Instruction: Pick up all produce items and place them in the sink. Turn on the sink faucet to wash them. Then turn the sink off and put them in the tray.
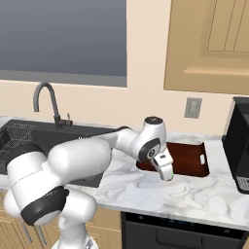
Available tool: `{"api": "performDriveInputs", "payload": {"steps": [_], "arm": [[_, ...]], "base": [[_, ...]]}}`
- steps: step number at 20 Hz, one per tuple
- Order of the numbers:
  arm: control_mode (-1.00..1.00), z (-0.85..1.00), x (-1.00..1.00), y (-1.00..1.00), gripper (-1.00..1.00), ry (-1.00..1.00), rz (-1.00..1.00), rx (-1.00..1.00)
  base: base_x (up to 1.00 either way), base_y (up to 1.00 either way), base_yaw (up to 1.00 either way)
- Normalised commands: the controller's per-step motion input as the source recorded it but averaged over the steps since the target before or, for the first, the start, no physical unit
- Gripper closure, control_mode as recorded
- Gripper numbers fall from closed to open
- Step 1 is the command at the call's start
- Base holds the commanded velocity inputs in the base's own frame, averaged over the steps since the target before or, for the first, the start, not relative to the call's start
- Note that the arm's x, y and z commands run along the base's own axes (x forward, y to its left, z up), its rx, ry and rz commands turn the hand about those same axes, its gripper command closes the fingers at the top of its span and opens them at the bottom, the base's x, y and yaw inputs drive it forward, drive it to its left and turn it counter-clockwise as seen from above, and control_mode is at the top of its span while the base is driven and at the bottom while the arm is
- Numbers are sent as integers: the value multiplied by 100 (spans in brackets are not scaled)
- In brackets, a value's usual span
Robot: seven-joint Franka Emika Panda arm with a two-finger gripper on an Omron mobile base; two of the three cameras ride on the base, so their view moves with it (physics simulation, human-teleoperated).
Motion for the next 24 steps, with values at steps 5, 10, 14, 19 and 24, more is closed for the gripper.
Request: {"api": "performDriveInputs", "payload": {"steps": [5, 10, 14, 19, 24], "arm": [[-100, -10, 12, -13, -100, 0, 0, 0], [-100, -16, 17, -12, -100, 0, 0, 0], [-100, -18, 21, -7, -100, 0, 0, 0], [-100, -13, 20, -4, -100, 0, 0, 0], [-100, -13, 19, -3, -100, 0, 0, 0]], "base": [[0, 0, 0], [0, 0, 0], [0, 0, 0], [0, 0, 0], [0, 0, 0]]}}
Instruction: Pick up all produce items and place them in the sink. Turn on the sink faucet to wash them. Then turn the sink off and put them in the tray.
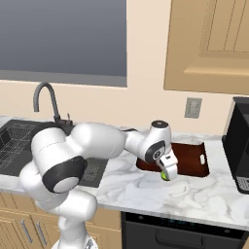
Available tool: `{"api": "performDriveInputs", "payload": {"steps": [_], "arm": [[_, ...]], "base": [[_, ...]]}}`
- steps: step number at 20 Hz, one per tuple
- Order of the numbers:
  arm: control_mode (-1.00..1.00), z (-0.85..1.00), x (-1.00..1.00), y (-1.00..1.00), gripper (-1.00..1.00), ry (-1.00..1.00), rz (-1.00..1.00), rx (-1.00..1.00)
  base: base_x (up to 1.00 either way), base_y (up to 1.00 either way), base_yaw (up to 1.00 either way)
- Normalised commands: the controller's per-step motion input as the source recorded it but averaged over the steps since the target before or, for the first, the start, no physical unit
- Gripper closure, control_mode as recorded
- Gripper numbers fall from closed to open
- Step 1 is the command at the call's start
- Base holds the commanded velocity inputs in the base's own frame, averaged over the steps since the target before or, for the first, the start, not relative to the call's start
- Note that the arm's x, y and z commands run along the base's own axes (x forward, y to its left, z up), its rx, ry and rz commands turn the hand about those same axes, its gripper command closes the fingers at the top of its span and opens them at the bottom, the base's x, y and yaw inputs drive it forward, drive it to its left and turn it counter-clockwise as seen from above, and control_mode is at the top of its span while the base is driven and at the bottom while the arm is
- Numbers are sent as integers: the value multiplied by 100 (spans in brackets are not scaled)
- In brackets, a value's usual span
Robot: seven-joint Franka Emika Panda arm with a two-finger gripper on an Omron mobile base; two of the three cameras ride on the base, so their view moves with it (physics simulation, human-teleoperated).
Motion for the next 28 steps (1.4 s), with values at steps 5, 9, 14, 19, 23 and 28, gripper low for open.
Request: {"api": "performDriveInputs", "payload": {"steps": [5, 9, 14, 19, 23, 28], "arm": [[-100, -14, 11, -12, -100, 0, 0, 0], [-100, -12, 9, -10, -100, 0, 0, 0], [-100, -11, 3, -2, -100, 0, 0, 0], [-100, -12, 2, -1, -100, 0, 0, 0], [-100, -11, 2, 0, -100, 0, 0, 0], [-100, -13, 3, -2, -100, 0, 0, 0]], "base": [[0, 0, 0], [0, 0, 0], [0, 0, 0], [0, 0, 0], [0, 0, 0], [0, 0, 0]]}}
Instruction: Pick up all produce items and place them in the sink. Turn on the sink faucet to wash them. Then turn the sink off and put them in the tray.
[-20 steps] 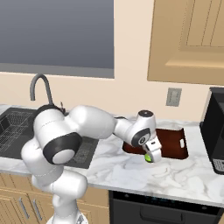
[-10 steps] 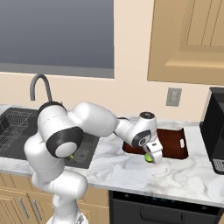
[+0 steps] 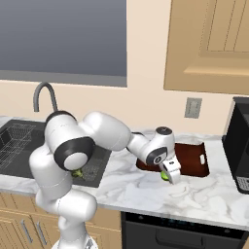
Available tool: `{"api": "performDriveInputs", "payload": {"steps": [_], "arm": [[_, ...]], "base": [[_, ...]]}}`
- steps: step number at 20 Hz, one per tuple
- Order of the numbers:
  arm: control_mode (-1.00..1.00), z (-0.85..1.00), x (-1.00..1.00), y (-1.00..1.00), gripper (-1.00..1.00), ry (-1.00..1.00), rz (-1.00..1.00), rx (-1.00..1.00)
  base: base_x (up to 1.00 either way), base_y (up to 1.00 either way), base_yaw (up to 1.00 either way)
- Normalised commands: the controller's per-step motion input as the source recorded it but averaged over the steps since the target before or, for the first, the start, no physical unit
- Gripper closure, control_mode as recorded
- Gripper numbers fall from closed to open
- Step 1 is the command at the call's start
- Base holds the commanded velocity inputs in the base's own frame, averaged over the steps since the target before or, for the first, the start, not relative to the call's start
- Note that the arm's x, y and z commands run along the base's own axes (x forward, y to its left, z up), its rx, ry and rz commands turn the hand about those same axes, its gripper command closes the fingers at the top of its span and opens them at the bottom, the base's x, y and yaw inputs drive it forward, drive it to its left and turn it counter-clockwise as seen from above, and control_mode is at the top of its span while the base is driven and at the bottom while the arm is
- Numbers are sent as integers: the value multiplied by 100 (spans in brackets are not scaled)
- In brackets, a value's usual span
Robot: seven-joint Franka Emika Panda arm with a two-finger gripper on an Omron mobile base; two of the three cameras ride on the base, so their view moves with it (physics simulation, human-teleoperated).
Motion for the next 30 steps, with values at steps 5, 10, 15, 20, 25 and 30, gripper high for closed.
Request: {"api": "performDriveInputs", "payload": {"steps": [5, 10, 15, 20, 25, 30], "arm": [[-100, -15, 2, -1, -100, 0, 0, 0], [-100, -11, 6, 0, -100, 0, 0, 0], [-100, -13, 8, 0, 100, 0, 0, 0], [-100, -3, 2, 0, 100, 0, 0, 0], [-100, 3, -3, 0, 100, -1, 0, 0], [-100, 21, -26, 17, 100, -10, 0, -5]], "base": [[0, 0, 0], [0, 0, 0], [0, 0, 0], [0, 0, 0], [0, 0, 0], [0, 0, 0]]}}
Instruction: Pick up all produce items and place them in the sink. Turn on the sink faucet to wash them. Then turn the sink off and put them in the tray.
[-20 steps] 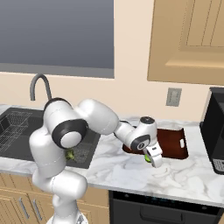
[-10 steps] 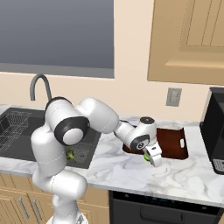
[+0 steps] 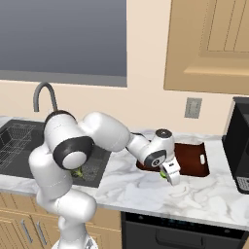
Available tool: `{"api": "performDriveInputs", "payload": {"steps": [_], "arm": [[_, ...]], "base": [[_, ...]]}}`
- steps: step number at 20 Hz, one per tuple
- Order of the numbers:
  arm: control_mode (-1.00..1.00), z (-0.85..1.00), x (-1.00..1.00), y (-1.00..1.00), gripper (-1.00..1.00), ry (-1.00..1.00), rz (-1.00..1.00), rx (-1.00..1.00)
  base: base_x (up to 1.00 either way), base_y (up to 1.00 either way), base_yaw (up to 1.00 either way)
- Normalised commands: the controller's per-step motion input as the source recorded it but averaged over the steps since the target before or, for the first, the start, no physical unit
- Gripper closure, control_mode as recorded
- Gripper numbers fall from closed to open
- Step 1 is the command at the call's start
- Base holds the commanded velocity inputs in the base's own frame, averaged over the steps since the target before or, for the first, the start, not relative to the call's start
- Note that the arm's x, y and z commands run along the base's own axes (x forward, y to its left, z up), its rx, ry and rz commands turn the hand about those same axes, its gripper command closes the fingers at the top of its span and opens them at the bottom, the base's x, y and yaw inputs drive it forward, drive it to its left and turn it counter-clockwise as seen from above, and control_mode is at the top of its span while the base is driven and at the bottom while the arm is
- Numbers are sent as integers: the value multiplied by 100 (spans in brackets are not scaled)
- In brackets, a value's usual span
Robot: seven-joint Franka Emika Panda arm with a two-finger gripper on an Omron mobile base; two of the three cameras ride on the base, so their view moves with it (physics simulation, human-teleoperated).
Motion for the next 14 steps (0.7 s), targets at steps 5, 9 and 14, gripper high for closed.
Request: {"api": "performDriveInputs", "payload": {"steps": [5, 9, 14], "arm": [[-100, 41, -14, 33, 100, -10, 3, -8], [-100, 44, -2, 56, 100, -4, 7, -9], [-100, 36, 0, 79, 100, -1, 10, -10]], "base": [[0, 0, 0], [0, 0, 0], [0, 0, 0]]}}
